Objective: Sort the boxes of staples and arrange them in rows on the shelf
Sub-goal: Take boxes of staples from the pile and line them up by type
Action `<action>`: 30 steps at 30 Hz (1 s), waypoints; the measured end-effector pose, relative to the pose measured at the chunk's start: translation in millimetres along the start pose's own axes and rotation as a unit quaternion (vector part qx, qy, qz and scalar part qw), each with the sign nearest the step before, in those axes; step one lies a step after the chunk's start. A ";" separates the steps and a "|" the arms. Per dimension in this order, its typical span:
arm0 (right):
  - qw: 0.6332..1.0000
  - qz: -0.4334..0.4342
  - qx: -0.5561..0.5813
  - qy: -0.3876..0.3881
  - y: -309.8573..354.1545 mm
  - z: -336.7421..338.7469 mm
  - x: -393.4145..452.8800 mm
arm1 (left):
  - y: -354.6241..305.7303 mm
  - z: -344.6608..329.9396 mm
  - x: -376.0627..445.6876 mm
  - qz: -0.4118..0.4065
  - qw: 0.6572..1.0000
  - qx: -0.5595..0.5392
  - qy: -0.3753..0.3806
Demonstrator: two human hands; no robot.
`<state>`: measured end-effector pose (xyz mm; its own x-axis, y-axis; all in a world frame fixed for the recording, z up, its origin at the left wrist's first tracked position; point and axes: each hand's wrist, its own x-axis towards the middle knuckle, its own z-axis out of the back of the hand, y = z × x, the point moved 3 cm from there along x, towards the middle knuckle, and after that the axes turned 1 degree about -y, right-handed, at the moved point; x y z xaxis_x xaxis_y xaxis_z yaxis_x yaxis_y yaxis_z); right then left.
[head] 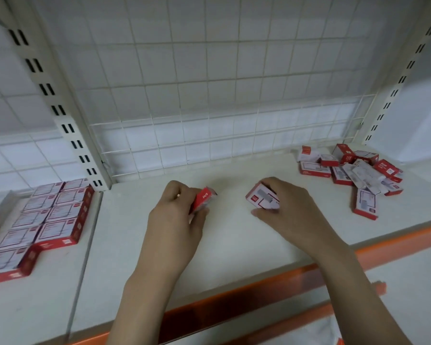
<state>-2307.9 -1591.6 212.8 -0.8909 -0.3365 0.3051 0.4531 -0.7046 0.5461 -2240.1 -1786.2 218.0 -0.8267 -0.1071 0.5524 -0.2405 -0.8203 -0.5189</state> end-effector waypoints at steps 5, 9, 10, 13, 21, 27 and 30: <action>0.999 -0.010 0.040 0.020 43.7 -29.9 -16.7 | 30.2 33.3 -18.7 0.010 0.999 0.007 0.035; 0.996 -0.010 0.089 0.018 76.9 -51.6 -27.0 | 52.3 55.7 -36.2 0.016 0.999 -0.007 0.042; 0.996 -0.007 0.093 0.014 84.5 -57.6 -28.7 | 56.8 60.8 -40.3 0.028 0.998 -0.011 0.050; 0.996 -0.010 0.094 0.007 104.5 -78.2 -32.2 | 71.1 75.7 -50.6 0.062 0.994 -0.006 0.092; 0.987 -0.029 0.124 0.097 136.6 -109.6 -44.8 | 102.4 110.3 -70.9 0.045 0.996 0.034 0.070; 0.989 0.014 0.104 0.101 141.6 -111.4 -47.6 | 102.7 127.7 -77.8 0.043 0.999 0.001 -0.003; 0.987 0.018 0.139 0.076 142.2 -110.1 -50.2 | 95.3 133.2 -84.0 0.044 0.999 -0.003 -0.022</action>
<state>-2202.2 -1743.6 189.3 -0.8593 -0.4624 0.2185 0.4559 -0.4992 0.7368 -2125.8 -1930.2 209.1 -0.8220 -0.2036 0.5319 -0.1706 -0.8030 -0.5710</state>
